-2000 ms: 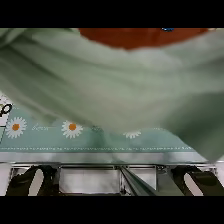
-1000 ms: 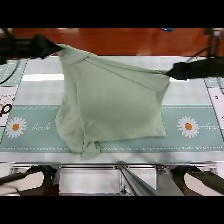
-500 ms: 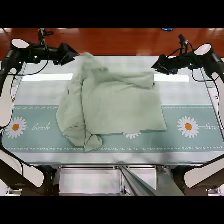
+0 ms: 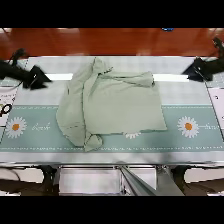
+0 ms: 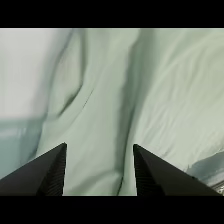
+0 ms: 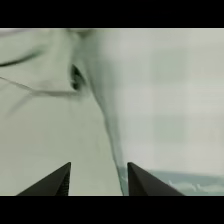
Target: Fold the shirts.
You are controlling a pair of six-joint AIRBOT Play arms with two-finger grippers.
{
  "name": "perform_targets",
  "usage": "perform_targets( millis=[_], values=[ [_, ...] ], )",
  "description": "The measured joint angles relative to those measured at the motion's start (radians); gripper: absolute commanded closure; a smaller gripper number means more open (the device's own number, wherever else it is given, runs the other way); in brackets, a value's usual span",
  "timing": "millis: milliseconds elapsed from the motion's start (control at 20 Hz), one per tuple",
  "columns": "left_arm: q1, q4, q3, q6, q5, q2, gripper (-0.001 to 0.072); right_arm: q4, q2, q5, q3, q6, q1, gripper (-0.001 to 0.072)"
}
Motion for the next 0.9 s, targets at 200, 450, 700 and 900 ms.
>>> perform_targets(
  millis=[200,450,700,900],
  values=[
    [0.113,-0.003,-0.521,-0.015,0.126,0.285,0.0202,0.083,0.197,-0.119,-0.389,-0.090,-0.055,0.0301],
    [0.223,-0.104,-0.856,0.049,0.187,0.413,0.0203,0.125,0.336,-0.179,-0.676,-0.175,-0.072,0.0302],
    [0.181,-0.180,-0.948,0.076,0.246,0.432,0.0203,0.146,0.371,-0.175,-0.746,-0.198,-0.073,0.0302],
    [0.088,-0.247,-0.963,0.080,0.319,0.404,0.0315,0.149,0.377,-0.167,-0.758,-0.202,-0.074,0.0302]
  ],
)
